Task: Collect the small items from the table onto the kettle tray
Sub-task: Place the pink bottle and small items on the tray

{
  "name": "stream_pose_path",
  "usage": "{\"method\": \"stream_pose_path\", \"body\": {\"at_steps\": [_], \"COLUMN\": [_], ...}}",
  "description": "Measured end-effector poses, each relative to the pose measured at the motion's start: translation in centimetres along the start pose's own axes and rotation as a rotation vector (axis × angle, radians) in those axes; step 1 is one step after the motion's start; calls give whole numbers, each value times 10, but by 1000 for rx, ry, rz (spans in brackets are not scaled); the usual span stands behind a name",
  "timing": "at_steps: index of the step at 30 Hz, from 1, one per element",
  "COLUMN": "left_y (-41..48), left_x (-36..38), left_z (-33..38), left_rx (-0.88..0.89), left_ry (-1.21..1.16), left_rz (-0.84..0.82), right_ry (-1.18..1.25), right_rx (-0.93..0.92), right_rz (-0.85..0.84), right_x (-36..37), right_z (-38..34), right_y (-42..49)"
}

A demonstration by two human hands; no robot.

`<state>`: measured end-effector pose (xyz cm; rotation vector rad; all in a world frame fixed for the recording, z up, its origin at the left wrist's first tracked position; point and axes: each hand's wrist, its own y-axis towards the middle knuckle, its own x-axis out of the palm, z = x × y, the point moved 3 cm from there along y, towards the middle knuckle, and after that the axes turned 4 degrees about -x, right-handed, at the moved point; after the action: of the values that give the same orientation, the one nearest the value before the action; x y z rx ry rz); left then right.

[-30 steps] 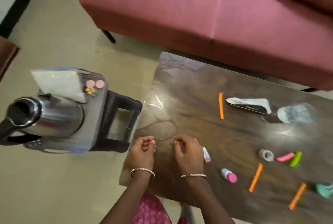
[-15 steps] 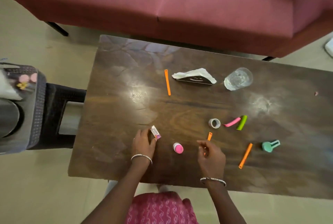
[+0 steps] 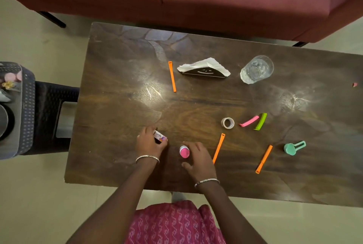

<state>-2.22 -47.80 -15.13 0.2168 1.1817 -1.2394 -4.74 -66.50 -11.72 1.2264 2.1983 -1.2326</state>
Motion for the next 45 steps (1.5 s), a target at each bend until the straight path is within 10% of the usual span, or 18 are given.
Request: {"method": "stream_pose_path", "body": {"at_steps": [15,33,45], "left_y": [-23,87,181], "left_x": [-76,-296,-316], "left_z": [-45,-240,-281], "left_rx": [-40,-156,-149], "left_ry": [-534,-251,83], "left_rz": [137,375,107], "right_ry": [21,122,172], "right_rx": [-67,-256,-378], "right_rz": [162,142,215], "right_x": [1,102,157], "right_z": [-59,-326,-454], "right_y": [28,114,207]}}
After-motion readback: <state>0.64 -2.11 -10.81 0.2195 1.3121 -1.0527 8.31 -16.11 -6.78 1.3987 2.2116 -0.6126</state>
